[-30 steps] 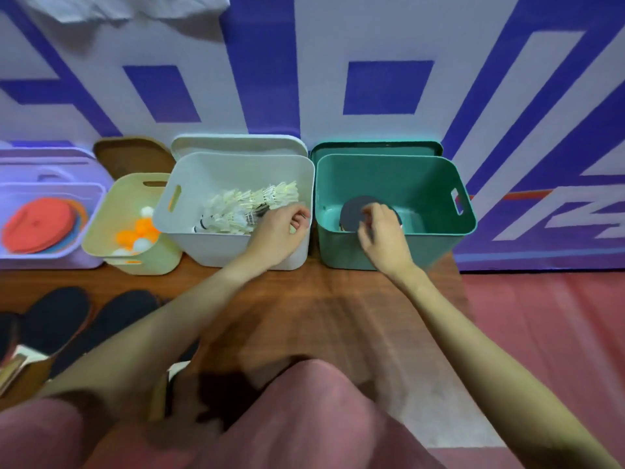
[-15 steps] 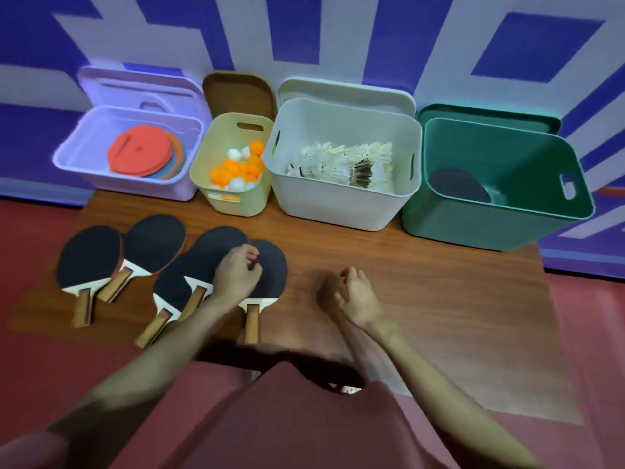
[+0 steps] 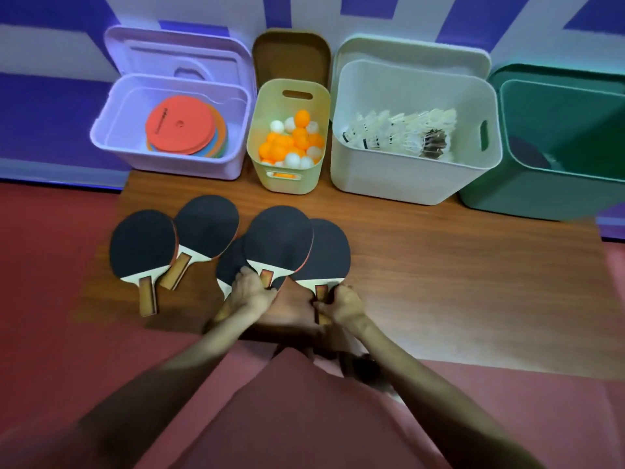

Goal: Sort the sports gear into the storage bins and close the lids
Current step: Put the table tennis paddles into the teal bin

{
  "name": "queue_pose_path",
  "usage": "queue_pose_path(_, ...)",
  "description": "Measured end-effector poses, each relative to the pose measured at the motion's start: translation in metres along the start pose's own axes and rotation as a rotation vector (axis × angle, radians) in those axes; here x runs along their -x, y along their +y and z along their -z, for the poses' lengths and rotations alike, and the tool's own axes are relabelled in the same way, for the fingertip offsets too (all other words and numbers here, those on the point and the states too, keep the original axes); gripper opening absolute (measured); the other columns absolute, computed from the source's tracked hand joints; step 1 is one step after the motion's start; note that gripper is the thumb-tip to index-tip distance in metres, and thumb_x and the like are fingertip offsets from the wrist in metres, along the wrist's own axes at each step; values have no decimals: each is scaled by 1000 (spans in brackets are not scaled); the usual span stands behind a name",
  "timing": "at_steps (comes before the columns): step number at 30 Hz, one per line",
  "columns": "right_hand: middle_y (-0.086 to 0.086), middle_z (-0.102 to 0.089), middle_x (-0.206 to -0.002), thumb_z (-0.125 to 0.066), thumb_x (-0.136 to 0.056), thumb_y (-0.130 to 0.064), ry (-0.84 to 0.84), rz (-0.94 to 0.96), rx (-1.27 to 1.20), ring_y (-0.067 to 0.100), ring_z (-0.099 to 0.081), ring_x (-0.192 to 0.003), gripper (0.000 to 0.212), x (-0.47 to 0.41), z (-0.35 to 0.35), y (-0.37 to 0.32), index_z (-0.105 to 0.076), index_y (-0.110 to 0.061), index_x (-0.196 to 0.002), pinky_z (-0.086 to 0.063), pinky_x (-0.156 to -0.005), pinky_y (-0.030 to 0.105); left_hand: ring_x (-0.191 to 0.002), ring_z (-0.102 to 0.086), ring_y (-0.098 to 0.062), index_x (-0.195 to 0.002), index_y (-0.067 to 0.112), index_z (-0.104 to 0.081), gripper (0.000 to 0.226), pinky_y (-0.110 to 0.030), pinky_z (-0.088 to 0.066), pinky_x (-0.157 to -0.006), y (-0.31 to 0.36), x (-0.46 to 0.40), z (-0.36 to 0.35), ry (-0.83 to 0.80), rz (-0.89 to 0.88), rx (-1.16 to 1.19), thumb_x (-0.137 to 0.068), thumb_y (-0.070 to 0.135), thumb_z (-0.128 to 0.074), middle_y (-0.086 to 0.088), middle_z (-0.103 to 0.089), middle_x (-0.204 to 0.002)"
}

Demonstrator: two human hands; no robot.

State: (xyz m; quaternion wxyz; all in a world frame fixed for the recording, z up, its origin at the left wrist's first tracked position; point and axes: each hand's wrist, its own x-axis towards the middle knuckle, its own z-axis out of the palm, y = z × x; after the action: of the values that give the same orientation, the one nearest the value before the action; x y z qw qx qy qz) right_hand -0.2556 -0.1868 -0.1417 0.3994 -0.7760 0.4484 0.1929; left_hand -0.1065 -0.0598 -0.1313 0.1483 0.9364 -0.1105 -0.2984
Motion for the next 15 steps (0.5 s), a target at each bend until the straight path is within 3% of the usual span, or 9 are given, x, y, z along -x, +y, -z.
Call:
queue_pose_path(3,7,-62,-103,-66,-77,-41,37,-33,1,29,-58,-101,30,-7,-15,-7,-61,-21,-98,-50,-80,32,-107,-58,-37,-109,-1,-53,52,-40,-49,-87,0,-6,1,-59,10,10,-71,27,-76,-19,-59,-113)
queue_pose_path(6,7,-66,-95,-67,-76,-36,84,-81,-65,24,-64,-88,20,-5,-15,-19,-59,-19,-83,-45,-66,25,-92,-64,-34,-89,3,-66,36,-38,-53,-78,10,-5,5,-120,62,113,-74,35,-69,-15,-69,-93)
queue_pose_path(8,5,-62,-92,-65,-79,-38,89,-92,-113,23,-66,-84,30,-5,-14,-22,-60,-11,-90,-48,-66,25,-83,-65,-32,-83,5,-65,25,-31,-52,-66,18,-4,7,-136,78,238,-79,29,-63,-13,-68,-85)
queue_pose_path(11,9,-47,-100,-56,-89,-36,144,-67,-141,32,-61,-100,44,-1,-3,-18,-51,2,-112,-45,-76,30,-53,-59,-21,-76,8,-57,13,-20,-42,-37,24,2,6,-187,79,405,-86,16,-55,-7,-59,-66)
queue_pose_path(15,12,-62,-103,-53,-90,-38,277,-44,-26,36,-61,-98,41,12,30,0,-50,-3,-110,-43,-70,35,-41,-51,-17,-70,9,-52,18,-22,-38,-37,31,7,8,-177,-52,295,-85,18,-56,-4,-54,-55)
